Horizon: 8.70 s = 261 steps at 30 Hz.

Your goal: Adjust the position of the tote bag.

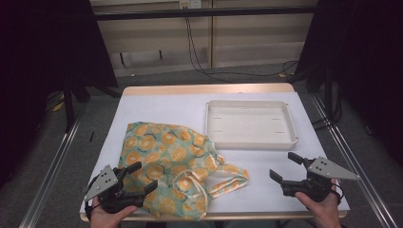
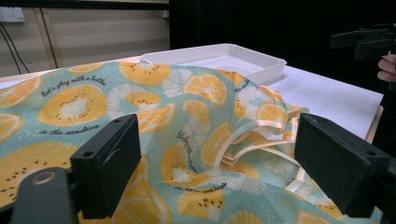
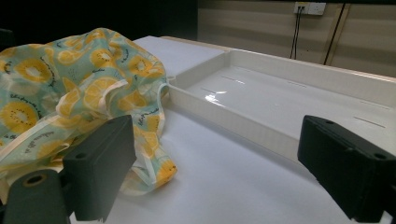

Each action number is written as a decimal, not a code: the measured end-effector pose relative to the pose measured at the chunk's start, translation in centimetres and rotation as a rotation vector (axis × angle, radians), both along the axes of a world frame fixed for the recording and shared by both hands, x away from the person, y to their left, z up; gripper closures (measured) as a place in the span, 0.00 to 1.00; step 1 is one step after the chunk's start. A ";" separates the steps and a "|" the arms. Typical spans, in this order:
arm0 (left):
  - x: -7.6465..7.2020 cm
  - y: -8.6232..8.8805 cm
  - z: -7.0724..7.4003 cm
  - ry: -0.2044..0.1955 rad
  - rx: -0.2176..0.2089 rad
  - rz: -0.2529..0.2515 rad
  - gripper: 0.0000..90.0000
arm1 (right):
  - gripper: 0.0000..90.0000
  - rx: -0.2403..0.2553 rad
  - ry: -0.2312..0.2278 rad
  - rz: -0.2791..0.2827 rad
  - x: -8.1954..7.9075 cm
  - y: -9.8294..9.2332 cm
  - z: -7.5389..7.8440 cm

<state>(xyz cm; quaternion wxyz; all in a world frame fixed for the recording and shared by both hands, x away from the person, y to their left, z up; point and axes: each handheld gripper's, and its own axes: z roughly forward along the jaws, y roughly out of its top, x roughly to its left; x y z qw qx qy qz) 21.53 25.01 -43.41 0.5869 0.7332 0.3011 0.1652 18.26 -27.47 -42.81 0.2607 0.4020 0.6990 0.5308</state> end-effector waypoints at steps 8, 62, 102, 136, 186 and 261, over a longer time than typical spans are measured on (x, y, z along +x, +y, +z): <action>0.0 -0.1 -0.1 0.015 0.018 -0.007 0.23 | 0.20 -0.010 0.002 0.003 0.2 0.5 -0.1; 2.0 -4.6 -0.6 0.106 0.131 -0.216 0.61 | 0.34 -0.144 0.170 0.503 9.2 15.6 -1.6; 2.5 -7.1 0.5 0.083 0.139 -0.256 0.71 | 1.00 0.002 0.080 0.511 12.8 14.9 4.2; 3.6 -12.7 -1.9 0.185 0.247 -0.446 0.63 | 0.95 -0.038 0.183 0.438 14.5 13.5 0.2; 4.2 -5.1 2.2 0.124 0.088 -0.288 1.00 | 0.61 -0.070 0.164 0.428 11.1 10.1 0.7; 7.8 -3.8 4.2 0.086 0.079 -0.205 0.58 | 1.00 0.038 0.096 0.501 17.4 19.7 4.6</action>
